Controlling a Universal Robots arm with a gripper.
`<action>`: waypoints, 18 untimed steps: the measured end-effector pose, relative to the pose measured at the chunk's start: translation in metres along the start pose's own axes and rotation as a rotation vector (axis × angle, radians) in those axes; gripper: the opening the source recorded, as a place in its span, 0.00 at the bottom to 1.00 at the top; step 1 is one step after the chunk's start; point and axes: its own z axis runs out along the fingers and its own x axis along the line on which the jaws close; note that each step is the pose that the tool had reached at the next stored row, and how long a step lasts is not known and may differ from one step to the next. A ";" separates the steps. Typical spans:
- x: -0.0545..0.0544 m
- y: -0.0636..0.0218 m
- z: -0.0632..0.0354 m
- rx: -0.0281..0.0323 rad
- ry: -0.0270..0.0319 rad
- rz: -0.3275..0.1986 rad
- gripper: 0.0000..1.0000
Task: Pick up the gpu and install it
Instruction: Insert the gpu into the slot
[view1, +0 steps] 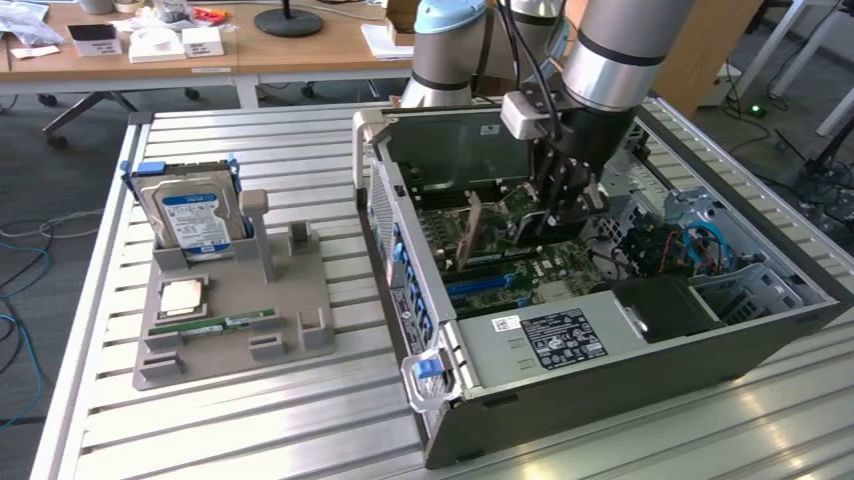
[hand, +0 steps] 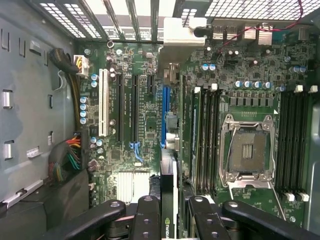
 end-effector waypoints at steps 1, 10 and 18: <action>0.000 0.0003 0.0006 0.0000 0.0001 0.000 0.27; 0.000 0.0047 0.0017 0.0002 0.0000 0.000 0.27; 0.000 0.0089 0.0063 0.0006 0.0002 0.000 0.27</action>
